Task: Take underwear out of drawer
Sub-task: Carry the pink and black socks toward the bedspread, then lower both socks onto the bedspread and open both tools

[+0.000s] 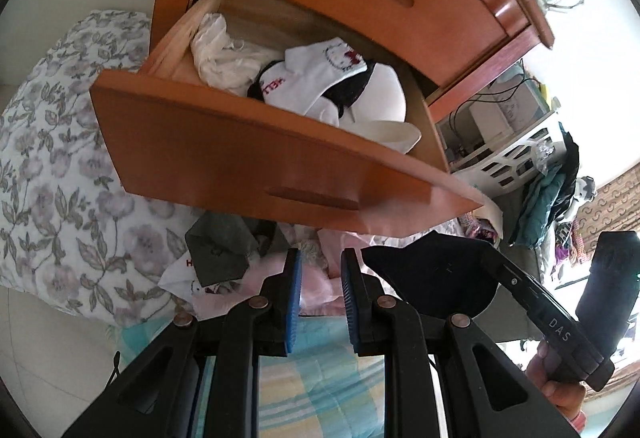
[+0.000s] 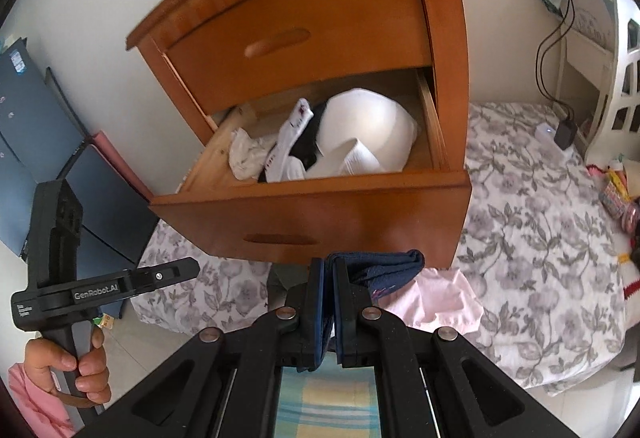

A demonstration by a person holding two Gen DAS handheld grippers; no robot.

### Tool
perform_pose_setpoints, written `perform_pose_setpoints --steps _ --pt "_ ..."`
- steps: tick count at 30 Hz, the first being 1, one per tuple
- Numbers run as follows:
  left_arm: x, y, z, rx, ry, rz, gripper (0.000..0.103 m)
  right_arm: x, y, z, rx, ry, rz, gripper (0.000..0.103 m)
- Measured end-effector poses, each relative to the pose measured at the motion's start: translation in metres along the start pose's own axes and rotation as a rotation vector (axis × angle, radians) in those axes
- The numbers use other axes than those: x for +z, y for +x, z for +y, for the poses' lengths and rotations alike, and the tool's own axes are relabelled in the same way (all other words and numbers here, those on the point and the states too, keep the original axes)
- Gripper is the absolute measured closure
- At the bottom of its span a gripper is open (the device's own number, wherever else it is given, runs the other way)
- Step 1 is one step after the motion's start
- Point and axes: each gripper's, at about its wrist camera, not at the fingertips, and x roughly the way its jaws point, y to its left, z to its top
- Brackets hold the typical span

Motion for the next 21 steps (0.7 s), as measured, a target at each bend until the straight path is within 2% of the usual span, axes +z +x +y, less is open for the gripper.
perform_pose_setpoints --steps 18,21 --pt "-0.009 0.039 0.013 0.041 -0.014 0.093 0.083 -0.011 0.037 -0.009 -0.057 0.016 0.101 0.096" --pt "-0.009 0.043 0.016 0.049 -0.025 0.112 0.075 -0.012 0.04 -0.01 -0.072 0.019 0.113 0.096"
